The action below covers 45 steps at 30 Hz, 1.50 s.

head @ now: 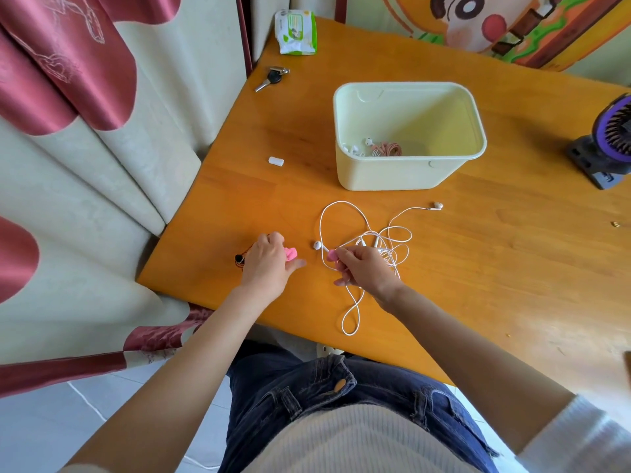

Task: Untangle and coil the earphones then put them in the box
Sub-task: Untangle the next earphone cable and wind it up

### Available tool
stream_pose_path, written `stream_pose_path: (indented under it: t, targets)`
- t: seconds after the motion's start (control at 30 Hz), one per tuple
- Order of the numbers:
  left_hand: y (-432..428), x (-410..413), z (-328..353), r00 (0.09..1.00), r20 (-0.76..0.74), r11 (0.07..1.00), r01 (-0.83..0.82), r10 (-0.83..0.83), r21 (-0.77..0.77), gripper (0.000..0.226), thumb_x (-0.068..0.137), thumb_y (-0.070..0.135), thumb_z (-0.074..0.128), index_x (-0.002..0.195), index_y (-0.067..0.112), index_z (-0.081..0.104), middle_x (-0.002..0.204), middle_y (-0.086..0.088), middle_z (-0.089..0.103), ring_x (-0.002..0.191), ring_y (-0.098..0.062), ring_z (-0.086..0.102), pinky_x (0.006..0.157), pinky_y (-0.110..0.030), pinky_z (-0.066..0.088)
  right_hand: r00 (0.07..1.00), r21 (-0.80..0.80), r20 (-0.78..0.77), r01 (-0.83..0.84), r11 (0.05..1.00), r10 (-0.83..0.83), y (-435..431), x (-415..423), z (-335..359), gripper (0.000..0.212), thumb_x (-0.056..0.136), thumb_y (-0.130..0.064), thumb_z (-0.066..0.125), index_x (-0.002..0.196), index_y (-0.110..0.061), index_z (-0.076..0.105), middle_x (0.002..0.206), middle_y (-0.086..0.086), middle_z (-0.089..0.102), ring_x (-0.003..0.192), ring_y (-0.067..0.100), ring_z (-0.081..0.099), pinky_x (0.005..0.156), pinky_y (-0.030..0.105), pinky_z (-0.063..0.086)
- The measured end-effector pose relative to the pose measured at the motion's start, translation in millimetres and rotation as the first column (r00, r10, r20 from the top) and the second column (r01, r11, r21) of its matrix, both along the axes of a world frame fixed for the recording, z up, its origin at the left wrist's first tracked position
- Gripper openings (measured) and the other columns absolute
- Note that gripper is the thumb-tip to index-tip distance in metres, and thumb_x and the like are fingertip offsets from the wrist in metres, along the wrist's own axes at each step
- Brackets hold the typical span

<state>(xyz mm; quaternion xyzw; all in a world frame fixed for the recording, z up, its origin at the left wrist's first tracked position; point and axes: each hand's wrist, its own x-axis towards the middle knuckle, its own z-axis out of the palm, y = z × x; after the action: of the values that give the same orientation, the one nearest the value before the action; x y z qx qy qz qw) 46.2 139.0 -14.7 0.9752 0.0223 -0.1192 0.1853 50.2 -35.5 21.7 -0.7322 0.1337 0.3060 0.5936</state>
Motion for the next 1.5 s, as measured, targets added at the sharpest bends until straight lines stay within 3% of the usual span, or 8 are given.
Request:
stream_pose_path:
  t: [0.17,0.4,0.57,0.67,0.87,1.03,1.23,1.5]
  targets:
    - [8.8,7.7,13.8,0.975,0.059,0.966,-0.201,0.213,-0.161,0.037,0.099,0.023,0.041,0.131,0.003,0.04,0.126,-0.018,0.047,0.105,-0.025,0.051,0.082,-0.028,0.043,0.999,-0.066,0.0,0.038,0.997,-0.038,-13.9,3.3,-5.4,0.03,0.097,-0.016,0.045,0.095,0.006,0.065,0.065,-0.003,0.053,0.043,0.003,0.051,0.073,0.031,0.054]
    - [4.4,9.0,59.4,0.932,0.167,0.873,-0.225,0.323,-0.433,0.021,0.098,0.01,0.041,0.113,0.009,0.057,0.116,-0.011,0.053,0.086,-0.009,0.047,0.062,0.006,0.033,0.996,-0.026,0.077,0.048,0.999,-0.046,-9.8,2.6,5.0,0.026,0.098,-0.018,0.044,0.092,-0.003,0.064,0.064,-0.001,0.049,0.041,0.001,0.049,0.072,0.035,0.051]
    - [-24.5,-11.7,61.1,0.997,0.024,0.84,-0.054,0.079,-0.54,0.011,0.091,0.025,0.058,0.098,0.017,0.062,0.091,0.009,0.052,0.083,0.004,0.05,0.07,-0.004,0.036,0.994,0.053,0.11,-0.033,0.998,0.027,1.8,-1.0,21.1,0.026,0.098,-0.018,0.045,0.082,-0.006,0.062,0.065,-0.001,0.05,0.046,0.003,0.05,0.069,0.03,0.054]
    - [-32.9,-18.9,58.5,0.998,0.056,0.844,0.012,0.021,-0.537,0.013,0.093,0.021,0.057,0.088,0.01,0.062,0.066,0.016,0.046,0.063,0.011,0.047,0.057,-0.008,0.034,0.993,0.078,0.101,-0.068,0.995,0.06,4.0,-3.6,23.4,0.029,0.098,-0.02,0.046,0.092,0.003,0.062,0.069,0.001,0.051,0.05,0.004,0.052,0.073,0.032,0.055]
    - [-25.9,-23.4,54.8,0.986,0.017,0.785,-0.123,0.168,-0.607,0.006,0.088,0.023,0.063,0.085,0.019,0.065,0.065,-0.007,0.055,0.058,-0.01,0.046,0.053,-0.023,0.034,0.968,0.25,0.123,-0.243,0.937,0.218,-3.2,-10.5,29.3,0.026,0.093,-0.029,0.054,0.11,-0.012,0.063,0.085,0.004,0.053,0.078,0.005,0.059,0.085,0.021,0.053]
    - [-22.6,-28.2,61.0,0.961,-0.028,0.706,-0.222,0.275,-0.673,0.007,0.09,0.013,0.06,0.085,0.011,0.063,0.045,0.018,0.047,0.049,0.002,0.044,0.05,-0.009,0.031,0.973,0.297,0.079,-0.229,0.927,0.215,-8.3,-14.6,26.5,0.031,0.093,-0.005,0.052,0.124,-0.006,0.053,0.096,0.001,0.06,0.09,0.008,0.059,0.088,0.018,0.051]
    - [-10.6,-28.5,56.6,0.924,-0.118,0.606,-0.331,0.364,-0.723,0.016,0.091,0.021,0.06,0.094,0.007,0.066,0.088,-0.025,0.061,0.074,-0.015,0.049,0.06,-0.019,0.036,0.99,0.225,0.09,-0.128,0.966,0.11,-21.8,-16.3,21.0,0.027,0.088,0.002,0.057,0.116,0.002,0.06,0.084,0.006,0.067,0.075,0.009,0.067,0.075,0.019,0.056]
    - [-14.8,-32.0,68.5,0.972,-0.08,0.671,-0.211,0.222,-0.711,0.011,0.092,0.015,0.057,0.088,0.007,0.062,0.045,0.018,0.044,0.048,0.0,0.04,0.048,-0.009,0.03,0.91,-0.043,0.179,-0.373,0.927,0.374,-21.2,-20.9,20.3,0.025,0.09,-0.003,0.056,0.113,-0.014,0.06,0.097,0.004,0.066,0.083,0.014,0.063,0.079,0.023,0.052]
